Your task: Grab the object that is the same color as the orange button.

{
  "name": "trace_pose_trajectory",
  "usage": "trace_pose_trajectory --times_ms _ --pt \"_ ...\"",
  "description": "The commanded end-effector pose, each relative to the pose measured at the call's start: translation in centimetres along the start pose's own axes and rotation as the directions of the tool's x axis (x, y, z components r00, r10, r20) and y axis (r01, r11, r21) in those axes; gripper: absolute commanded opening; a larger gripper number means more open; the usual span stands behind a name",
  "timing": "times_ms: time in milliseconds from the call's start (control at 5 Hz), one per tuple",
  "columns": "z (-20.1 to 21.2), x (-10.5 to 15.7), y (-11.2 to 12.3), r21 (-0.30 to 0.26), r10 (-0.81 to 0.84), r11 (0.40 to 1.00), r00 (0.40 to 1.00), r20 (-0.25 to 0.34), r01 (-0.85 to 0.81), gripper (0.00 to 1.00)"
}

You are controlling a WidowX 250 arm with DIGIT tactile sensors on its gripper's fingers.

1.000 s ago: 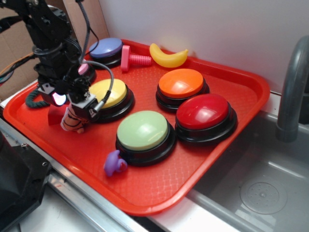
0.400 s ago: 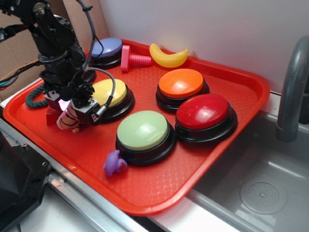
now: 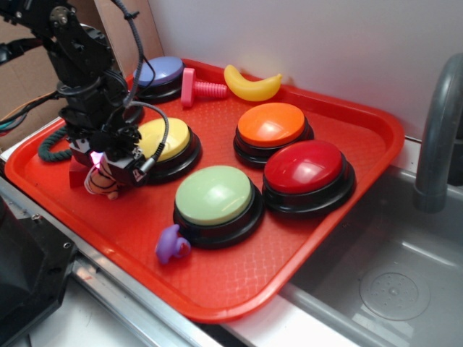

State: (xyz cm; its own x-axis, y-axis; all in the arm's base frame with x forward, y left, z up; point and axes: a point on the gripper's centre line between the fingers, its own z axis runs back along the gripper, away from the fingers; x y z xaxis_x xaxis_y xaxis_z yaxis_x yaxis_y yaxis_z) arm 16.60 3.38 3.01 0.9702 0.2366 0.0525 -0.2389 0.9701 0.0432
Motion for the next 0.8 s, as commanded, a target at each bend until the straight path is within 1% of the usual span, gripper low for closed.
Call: trace_pose_trajectory --times_ms 0,200,400,600 --pt "5.8 0.6 1.0 -0.044 0.015 0.999 1.0 -0.008 -0.015 0.0" --pt "10.0 -0.8 0.4 -0.062 0.0 0.998 1.0 0.004 0.0 0.0" --pt "12.6 -1.7 -0.6 -0.084 0.002 0.996 1.0 -0.016 -0.003 0.0" --pt "14.3 -2.3 -1.0 -0.069 -0.032 0.997 0.999 0.005 0.032 0.0"
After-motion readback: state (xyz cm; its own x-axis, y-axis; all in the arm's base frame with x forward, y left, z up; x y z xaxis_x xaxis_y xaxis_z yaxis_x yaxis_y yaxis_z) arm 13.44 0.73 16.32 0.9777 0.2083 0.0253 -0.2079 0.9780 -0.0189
